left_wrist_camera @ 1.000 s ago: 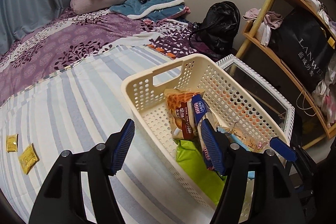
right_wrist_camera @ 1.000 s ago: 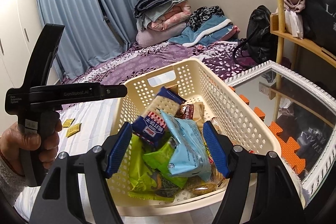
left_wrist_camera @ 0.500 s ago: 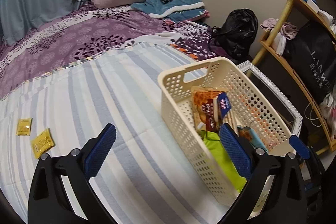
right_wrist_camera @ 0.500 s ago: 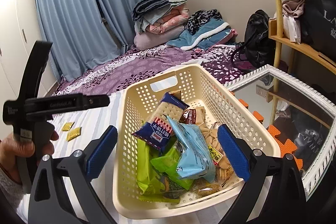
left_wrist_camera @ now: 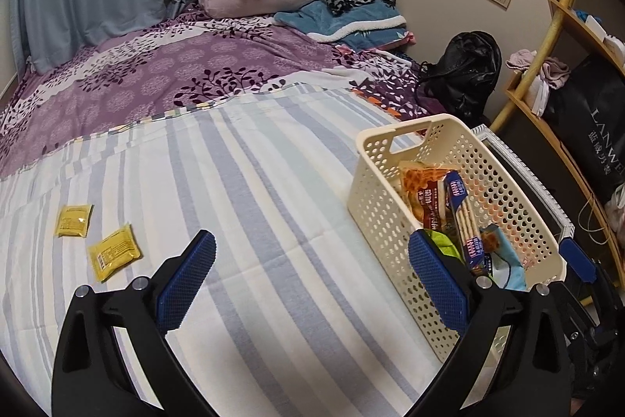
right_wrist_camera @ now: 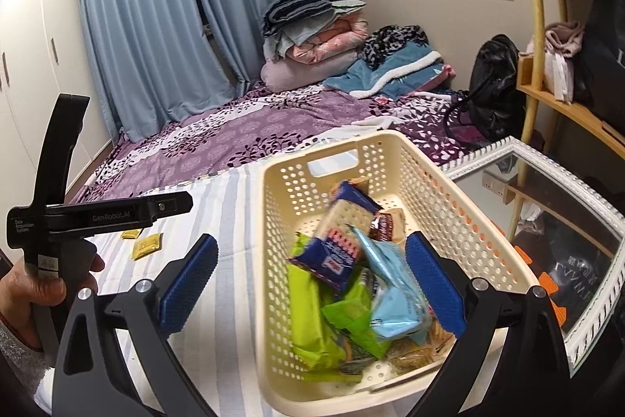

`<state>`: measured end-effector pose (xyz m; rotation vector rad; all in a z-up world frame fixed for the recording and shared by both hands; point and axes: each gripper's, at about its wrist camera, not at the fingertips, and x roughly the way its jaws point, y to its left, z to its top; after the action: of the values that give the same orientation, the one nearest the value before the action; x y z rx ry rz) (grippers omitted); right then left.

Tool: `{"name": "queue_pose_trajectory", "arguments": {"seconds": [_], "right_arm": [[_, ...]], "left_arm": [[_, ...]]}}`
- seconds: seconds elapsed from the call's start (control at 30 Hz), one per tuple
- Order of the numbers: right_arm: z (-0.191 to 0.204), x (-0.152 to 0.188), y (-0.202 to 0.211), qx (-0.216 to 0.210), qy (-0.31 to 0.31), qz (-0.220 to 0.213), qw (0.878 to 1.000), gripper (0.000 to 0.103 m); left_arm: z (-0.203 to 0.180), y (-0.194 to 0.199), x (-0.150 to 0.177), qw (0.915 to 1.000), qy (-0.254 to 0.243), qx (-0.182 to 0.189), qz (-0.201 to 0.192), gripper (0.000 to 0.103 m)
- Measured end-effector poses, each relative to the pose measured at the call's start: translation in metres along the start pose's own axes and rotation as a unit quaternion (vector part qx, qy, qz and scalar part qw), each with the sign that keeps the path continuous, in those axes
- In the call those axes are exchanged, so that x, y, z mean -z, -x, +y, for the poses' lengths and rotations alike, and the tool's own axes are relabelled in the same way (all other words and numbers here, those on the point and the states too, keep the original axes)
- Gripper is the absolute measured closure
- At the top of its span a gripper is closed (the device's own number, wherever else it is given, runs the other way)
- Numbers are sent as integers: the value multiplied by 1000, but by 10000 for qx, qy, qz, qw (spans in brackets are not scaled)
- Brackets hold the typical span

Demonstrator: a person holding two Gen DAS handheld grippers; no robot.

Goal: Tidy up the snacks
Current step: 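Move both grippers back toward the two yellow sachets on the bed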

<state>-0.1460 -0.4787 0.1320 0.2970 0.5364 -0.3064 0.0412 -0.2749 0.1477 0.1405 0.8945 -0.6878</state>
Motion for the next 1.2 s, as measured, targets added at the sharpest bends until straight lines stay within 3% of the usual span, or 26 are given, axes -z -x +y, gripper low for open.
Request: {"name": "queue_pose_trajectory", "arguments": {"seconds": [0.4, 0.77, 1.2], "right_arm": [[51, 0, -6, -413, 410, 66, 9983, 7], [110, 13, -30, -898, 837, 446, 9914, 7], [151, 47, -71, -1226, 1031, 1115, 9808, 7]], "left_arm": [[57, 15, 21, 9988, 452, -206, -25, 3], [125, 29, 36, 9938, 974, -539, -60, 3], [233, 20, 45, 9735, 2009, -1089, 50, 3]]}}
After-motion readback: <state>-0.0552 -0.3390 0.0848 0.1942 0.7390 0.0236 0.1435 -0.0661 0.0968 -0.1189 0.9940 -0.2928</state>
